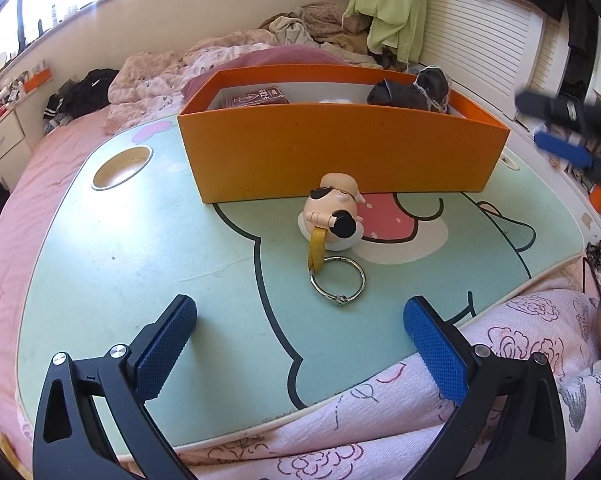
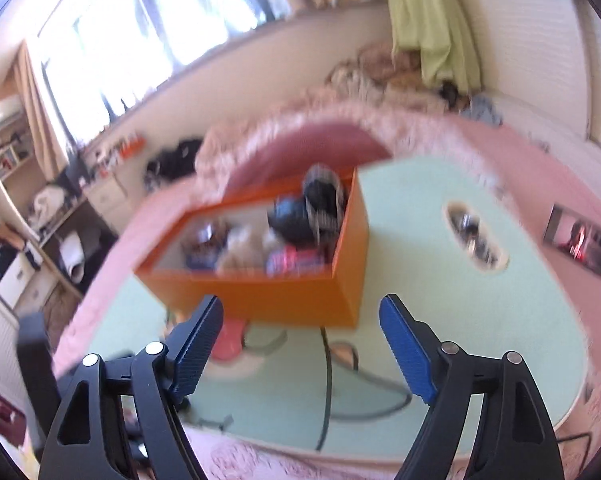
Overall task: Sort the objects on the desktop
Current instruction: 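Reach the right gripper into the box toward the black lace bag, then grasp the black lace bag with the right gripper and set it on the table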
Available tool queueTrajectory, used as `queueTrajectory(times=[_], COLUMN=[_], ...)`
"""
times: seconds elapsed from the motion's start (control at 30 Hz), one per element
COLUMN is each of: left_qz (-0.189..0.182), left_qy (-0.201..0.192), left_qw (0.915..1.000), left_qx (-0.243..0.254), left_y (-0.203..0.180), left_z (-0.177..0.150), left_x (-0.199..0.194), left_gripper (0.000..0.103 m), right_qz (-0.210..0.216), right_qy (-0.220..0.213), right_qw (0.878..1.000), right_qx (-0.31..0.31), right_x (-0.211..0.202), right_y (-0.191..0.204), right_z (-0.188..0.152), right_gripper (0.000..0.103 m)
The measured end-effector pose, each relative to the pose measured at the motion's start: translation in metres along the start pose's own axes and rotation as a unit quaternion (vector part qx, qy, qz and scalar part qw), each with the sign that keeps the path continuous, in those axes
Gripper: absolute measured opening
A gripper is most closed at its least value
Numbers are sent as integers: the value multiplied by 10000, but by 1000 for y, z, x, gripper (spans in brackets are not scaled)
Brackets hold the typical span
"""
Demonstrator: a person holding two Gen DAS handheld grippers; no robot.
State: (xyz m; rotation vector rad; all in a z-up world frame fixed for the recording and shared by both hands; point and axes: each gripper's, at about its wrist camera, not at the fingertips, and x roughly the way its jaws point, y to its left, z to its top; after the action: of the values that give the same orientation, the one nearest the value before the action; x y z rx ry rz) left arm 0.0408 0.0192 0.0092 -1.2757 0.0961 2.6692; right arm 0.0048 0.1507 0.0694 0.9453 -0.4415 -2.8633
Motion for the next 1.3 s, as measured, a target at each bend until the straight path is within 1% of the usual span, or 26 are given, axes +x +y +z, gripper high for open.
queueTrajectory(times=[0.07, 0.13, 0.17, 0.23, 0.27, 0.3, 0.33, 0.37, 0.47, 0.5, 0.57, 0.6, 0.63, 0.67, 0.7, 0.73, 0.77, 0.8, 0.83, 0.9, 0.97, 1.03, 1.17, 1.3], left_qz=[1, 0, 0, -1, -1, -1, -1, 0, -2, -2, 5, 5, 6, 5, 3, 6, 5, 4, 6, 5, 4, 5, 3, 3], left_qy=[-3, -3, -2, -2, -3, -3, -3, -3, -5, -5, -8, -7, -9, -10, -10, -9, -10, -11, -10, -12, -12, -12, -14, -14], left_qw=[10000, 10000, 10000, 10000, 10000, 10000, 10000, 10000, 10000, 10000, 10000, 10000, 10000, 10000, 10000, 10000, 10000, 10000, 10000, 10000, 10000, 10000, 10000, 10000], left_qx=[0, -2, -2, -2, -2, -3, -3, -3, -5, -7, -1, -3, -2, -3, -6, 0, -1, -1, 0, -1, -2, -2, -2, -3], left_y=[0, 0, 0, 0, 0, 1, 0, 0, 0, 0, 0, 0, 0, 0, 0, 0, 0, 0, 0, 1, 1, 1, 1, 1], left_z=[0, 0, 0, 0, 0, 0, -1, -1, -1, -1, -1, -1, 0, 0, 0, -1, 0, -1, -1, -1, -1, -1, -2, -2], left_x=[0, 0, 0, -1, -1, -1, -1, -1, -1, -1, -1, -1, -1, -1, -1, -1, -1, -1, -1, -1, -1, -2, -2, -2], left_gripper=[103, 103, 103, 103, 103, 103, 103, 103, 103, 103, 103, 103, 103, 103, 103, 103, 103, 103, 103, 103, 103, 103, 103, 103], right_qz=[-199, -123, -175, -432, -615, -710, -793, -904, -1406, -1480, -1497, -1499, -1478, -1359, -1276, -1191, -1121, -991, -840, -564, -353, -174, 267, 595], right_qy=[54, 300, 412, 622, 735, 883, 1098, 1269, 1443, 1532, 1600, 1623, 1587, 1586, 1537, 1434, 1297, 1135, 978, 665, 423, 305, 210, 401], right_qw=[9998, 9993, 9988, 9962, 9936, 9908, 9861, 9811, 9664, 9626, 9604, 9608, 9621, 9654, 9684, 9721, 9756, 9801, 9842, 9901, 9930, 9944, 9950, 9927], right_qx=[-73, -161, -207, -430, -598, -734, -957, -1152, -1594, -1673, -1723, -1678, -1650, -1563, -1492, -1426, -1370, -1293, -1215, -1097, -1045, -997, -941, -974], right_x=[6, 23, 34, 59, 72, 84, 98, 108, 134, 140, 147, 147, 144, 141, 138, 132, 124, 113, 101, 75, 51, 32, -7, -26], right_y=[11, 18, 23, 29, 34, 39, 44, 48, 56, 52, 46, 41, 40, 37, 37, 37, 37, 37, 39, 41, 43, 46, 47, 47], right_z=[27, 57, 68, 80, 83, 83, 81, 77, 64, 58, 52, 51, 51, 53, 56, 58, 61, 65, 68, 74, 77, 78, 62, 26], right_gripper=[81, 81, 81, 80, 77, 77, 76, 72, 64, 62, 49, 47, 38, 29, 24, 11, 7, 6, 2, 2, 2, 2, 2, 2])
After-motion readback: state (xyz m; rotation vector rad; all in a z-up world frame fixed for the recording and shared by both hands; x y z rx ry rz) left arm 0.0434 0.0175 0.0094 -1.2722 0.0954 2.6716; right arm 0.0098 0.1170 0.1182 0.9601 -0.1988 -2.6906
